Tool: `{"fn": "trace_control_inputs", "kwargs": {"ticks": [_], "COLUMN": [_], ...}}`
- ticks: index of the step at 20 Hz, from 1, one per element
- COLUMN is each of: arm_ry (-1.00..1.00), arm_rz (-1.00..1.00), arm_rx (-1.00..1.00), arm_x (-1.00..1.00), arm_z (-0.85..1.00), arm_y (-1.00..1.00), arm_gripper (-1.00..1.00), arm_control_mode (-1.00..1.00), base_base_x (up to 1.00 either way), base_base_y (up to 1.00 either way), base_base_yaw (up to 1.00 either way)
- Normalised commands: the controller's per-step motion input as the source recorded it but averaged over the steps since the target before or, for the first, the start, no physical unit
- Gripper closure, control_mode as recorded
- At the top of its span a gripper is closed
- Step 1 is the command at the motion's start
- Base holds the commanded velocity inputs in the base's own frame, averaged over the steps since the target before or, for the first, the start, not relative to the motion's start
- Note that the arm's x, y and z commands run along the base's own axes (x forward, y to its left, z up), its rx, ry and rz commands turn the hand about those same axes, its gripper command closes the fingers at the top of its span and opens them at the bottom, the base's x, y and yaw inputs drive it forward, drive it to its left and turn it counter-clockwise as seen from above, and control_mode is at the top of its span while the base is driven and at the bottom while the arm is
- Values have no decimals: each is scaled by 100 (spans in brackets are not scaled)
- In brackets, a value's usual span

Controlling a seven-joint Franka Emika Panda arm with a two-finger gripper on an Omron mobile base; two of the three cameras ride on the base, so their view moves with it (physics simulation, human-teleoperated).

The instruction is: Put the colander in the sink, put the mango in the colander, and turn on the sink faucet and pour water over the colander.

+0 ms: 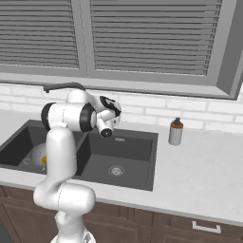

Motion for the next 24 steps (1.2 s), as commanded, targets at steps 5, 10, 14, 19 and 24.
{"fn": "trace_control_inputs", "kwargs": {"ticks": [5, 10, 14, 19, 24], "arm_ry": [1, 8, 13, 12, 9], "arm_rz": [0, 0, 0, -2, -2], "arm_rx": [0, 0, 0, 3, 7], "arm_x": [23, 2, 0, 0, -2], "arm_z": [-5, 0, -1, 0, 0], "arm_y": [0, -9, -33, -64, -80], "arm_gripper": [100, 100, 100, 100, 100], "arm_control_mode": [-100, -100, -100, -100, -100], "base_base_x": [0, 0, 0, 0, 0], "base_base_y": [0, 0, 0, 0, 0], "base_base_yaw": [0, 0, 0, 0, 0]}}
